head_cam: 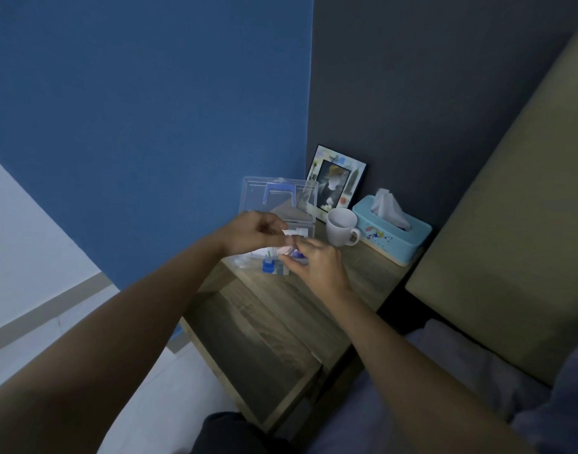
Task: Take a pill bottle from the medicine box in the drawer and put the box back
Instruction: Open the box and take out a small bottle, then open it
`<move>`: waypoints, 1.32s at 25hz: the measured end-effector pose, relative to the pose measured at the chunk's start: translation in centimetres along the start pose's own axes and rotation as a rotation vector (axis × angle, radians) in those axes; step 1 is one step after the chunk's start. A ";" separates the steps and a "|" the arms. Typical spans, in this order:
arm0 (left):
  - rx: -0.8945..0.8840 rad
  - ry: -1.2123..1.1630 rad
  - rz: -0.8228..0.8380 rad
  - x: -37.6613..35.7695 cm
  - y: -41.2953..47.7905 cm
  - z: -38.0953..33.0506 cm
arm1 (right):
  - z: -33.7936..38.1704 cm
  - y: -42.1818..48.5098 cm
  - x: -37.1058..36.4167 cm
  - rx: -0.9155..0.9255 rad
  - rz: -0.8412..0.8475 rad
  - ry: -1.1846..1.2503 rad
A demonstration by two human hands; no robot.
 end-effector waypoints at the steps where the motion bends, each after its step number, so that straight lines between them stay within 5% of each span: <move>1: 0.003 -0.026 -0.003 0.0 0.0 0.0 | -0.1 0.0 0.0 -0.005 0.003 0.000; 18: 0.008 0.001 -0.018 -0.7 0.1 0.5 | -0.2 -1.0 -0.6 -0.055 0.012 0.031; 24: 0.062 0.024 0.121 -1.1 0.6 0.3 | -1.4 -1.3 -0.6 -0.075 0.029 0.023; 28: 0.084 0.110 0.014 -1.8 1.3 -0.2 | -2.4 -1.8 -0.6 -0.128 -0.035 0.106; 33: 0.213 -0.494 -0.160 -4.3 1.5 1.8 | -6.6 -4.2 -2.7 -0.523 -0.032 0.628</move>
Point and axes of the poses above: each hand's wrist, its own y-axis towards the middle knuckle, its own x-axis out of the back of the hand, z = x × y, the point moved 4 cm from there along y, towards the middle knuckle, and after that the axes turned 3 degrees about -x, right-handed, at the moved point
